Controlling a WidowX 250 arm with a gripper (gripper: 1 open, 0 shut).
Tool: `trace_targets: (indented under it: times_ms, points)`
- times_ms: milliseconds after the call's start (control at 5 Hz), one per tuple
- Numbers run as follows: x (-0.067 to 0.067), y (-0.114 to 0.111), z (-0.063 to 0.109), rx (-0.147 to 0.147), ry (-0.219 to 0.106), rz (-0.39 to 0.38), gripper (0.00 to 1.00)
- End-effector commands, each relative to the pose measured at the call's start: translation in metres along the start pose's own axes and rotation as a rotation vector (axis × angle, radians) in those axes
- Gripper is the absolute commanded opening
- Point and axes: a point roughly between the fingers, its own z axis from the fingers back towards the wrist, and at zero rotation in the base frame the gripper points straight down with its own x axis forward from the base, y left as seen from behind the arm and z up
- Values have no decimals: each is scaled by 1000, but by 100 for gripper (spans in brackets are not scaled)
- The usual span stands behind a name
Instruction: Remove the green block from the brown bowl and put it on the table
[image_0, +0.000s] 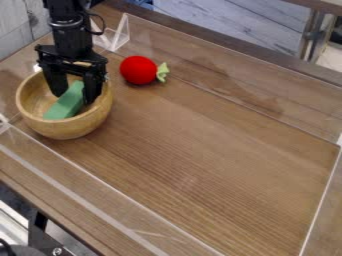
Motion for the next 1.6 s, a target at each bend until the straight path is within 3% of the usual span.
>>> trace_targets:
  times_ms: [0,400,1000,1400]
  points:
    - [21,13,11,16,-51,38,100]
    - [26,26,6,2,-52,-68,100]
    - [26,33,10,-9,-47,-146,100]
    - [23,38,23,-21,-29,-111,100]
